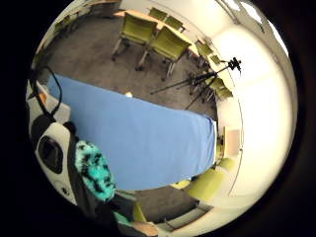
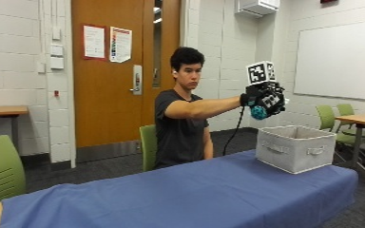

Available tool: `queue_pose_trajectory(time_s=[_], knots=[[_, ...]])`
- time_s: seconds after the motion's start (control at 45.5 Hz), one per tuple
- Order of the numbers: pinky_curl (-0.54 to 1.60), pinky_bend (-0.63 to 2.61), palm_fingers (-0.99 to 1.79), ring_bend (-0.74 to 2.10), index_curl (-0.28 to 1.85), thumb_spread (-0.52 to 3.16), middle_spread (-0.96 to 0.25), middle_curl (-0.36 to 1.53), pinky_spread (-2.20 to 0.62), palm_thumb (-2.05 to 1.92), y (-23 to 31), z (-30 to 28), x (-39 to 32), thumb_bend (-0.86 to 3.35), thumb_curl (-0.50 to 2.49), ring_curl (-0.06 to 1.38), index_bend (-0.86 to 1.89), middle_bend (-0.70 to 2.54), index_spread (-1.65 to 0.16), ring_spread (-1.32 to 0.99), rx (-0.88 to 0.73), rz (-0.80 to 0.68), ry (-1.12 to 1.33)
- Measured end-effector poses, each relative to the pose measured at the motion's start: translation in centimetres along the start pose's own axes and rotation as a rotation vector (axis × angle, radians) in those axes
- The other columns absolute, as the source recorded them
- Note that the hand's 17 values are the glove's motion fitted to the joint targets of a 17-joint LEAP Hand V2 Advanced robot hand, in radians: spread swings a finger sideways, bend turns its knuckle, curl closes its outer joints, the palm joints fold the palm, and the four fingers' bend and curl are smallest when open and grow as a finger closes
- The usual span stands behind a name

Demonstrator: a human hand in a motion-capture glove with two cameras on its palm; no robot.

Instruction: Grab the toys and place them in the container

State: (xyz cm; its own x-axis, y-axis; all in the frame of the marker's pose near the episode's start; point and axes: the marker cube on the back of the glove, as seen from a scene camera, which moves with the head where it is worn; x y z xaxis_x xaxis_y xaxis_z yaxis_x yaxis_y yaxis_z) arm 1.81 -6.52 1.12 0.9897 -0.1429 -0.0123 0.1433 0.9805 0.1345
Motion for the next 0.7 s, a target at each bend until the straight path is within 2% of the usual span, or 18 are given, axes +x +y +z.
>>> queue_pose_trajectory(time_s=[0.154, 0.242, 0.352, 0.418, 0.484, 0.55, 0.638, 0.704], knots=[[0.4, 0.84, 1.06, 1.42, 1.27, 0.74, -0.36, 0.73, -0.48, 0.68, -1.6, -0.8, -9.2, 0.21, 0.89, 0.54, 0.09, 1.05, -0.5, -0.35, 0.019, -0.168, 0.01], [0.39, 0.84, 1.06, 1.43, 1.31, 0.74, -0.35, 0.73, -0.48, 0.67, -1.9, -1.6, -14.9, 0.21, 0.91, 0.53, 0.09, 1.05, -0.5, -0.35, 0.017, -0.304, -0.09], [0.39, 0.84, 1.05, 1.43, 1.35, 0.74, -0.35, 0.74, -0.48, 0.67, -3.0, -1.0, -19.3, 0.21, 0.94, 0.53, 0.09, 1.05, -0.51, -0.35, 0.024, -0.258, 0.025], [0.39, 0.85, 1.05, 1.44, 1.37, 0.74, -0.35, 0.73, -0.48, 0.67, -3.0, -0.9, -22.2, 0.2, 0.96, 0.53, 0.09, 1.05, -0.51, -0.35, 0.007, -0.293, -0.051], [0.39, 0.85, 1.05, 1.44, 1.4, 0.74, -0.35, 0.73, -0.48, 0.67, -3.7, -0.5, -21.6, 0.2, 0.98, 0.52, 0.09, 1.05, -0.51, -0.35, -0.016, -0.332, -0.177], [0.39, 0.85, 1.05, 1.44, 1.42, 0.74, -0.35, 0.73, -0.48, 0.66, -4.9, 1.2, -17.9, 0.19, 0.99, 0.52, 0.08, 1.05, -0.51, -0.35, -0.011, -0.382, -0.103], [0.39, 0.85, 1.05, 1.45, 1.44, 0.74, -0.35, 0.73, -0.48, 0.66, -5.3, 2.2, -18.9, 0.19, 1.01, 0.52, 0.08, 1.05, -0.51, -0.35, -0.04, -0.305, -0.119], [0.39, 0.86, 1.05, 1.44, 1.46, 0.74, -0.35, 0.73, -0.48, 0.66, -5.1, 2.7, -19.7, 0.19, 1.03, 0.52, 0.08, 1.05, -0.5, -0.34, -0.074, -0.301, -0.128]])
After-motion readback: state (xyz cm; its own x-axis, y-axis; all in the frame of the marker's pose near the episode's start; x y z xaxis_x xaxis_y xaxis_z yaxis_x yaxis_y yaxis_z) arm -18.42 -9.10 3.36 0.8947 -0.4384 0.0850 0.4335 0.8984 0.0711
